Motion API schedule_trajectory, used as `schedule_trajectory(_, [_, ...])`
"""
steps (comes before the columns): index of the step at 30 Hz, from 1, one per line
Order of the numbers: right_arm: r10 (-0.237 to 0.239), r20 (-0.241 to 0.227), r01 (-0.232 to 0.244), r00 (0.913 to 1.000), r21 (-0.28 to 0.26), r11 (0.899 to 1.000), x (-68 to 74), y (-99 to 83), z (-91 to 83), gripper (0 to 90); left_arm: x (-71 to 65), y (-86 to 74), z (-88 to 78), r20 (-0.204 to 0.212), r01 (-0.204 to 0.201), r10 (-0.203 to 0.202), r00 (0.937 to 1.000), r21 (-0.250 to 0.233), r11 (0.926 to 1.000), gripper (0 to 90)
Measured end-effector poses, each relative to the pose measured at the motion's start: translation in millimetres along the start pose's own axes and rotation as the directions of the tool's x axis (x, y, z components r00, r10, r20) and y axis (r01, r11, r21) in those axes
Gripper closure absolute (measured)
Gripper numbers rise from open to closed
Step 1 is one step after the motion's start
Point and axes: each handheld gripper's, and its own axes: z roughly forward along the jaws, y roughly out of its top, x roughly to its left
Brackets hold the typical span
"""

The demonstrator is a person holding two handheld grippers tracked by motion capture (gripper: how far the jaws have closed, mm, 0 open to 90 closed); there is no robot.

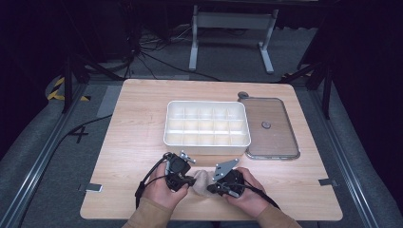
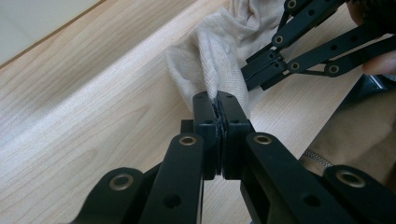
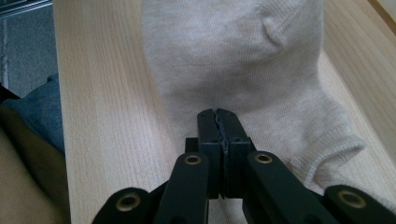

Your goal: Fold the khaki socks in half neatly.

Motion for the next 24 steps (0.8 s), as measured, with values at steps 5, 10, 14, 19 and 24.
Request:
schedule_trajectory(5, [-0.003, 0.003, 0.003, 1.0000, -0.003, 1.000, 0.7, -0.4, -0.4, 89.3, 0.6, 0.3, 0.4, 0.005, -0.001, 0.001, 1.0000, 0.002, 1.0000, 88.0])
schedule_trajectory(10, [0.026, 0.010, -0.025, 0.9996, -0.014, 1.000, -1.6, -1.0, -13.6, 89.7, 2.2, 0.3, 1.1, 0.008, 0.003, -0.004, 1.0000, 0.015, 0.9999, 87.9])
schedule_trajectory(14, [0.065, 0.050, -0.065, 0.9966, -0.007, 0.998, -7.3, -6.5, -25.9, 90.0, 2.2, 2.0, 0.3, 0.018, -0.009, 0.008, 0.9998, 0.010, 0.9999, 87.9])
schedule_trajectory(19, [0.100, 0.080, -0.101, 0.9918, 0.009, 0.995, -11.7, -17.6, -35.7, 90.0, 1.1, 4.7, 0.2, 0.033, -0.017, 0.017, 0.9993, 0.005, 0.9998, 87.9])
schedule_trajectory(24, [0.122, 0.102, -0.125, 0.9874, 0.025, 0.992, -15.7, -27.1, -41.8, 90.0, 0.6, 8.3, -0.2, 0.036, -0.032, 0.032, 0.9988, 0.002, 0.9995, 87.9])
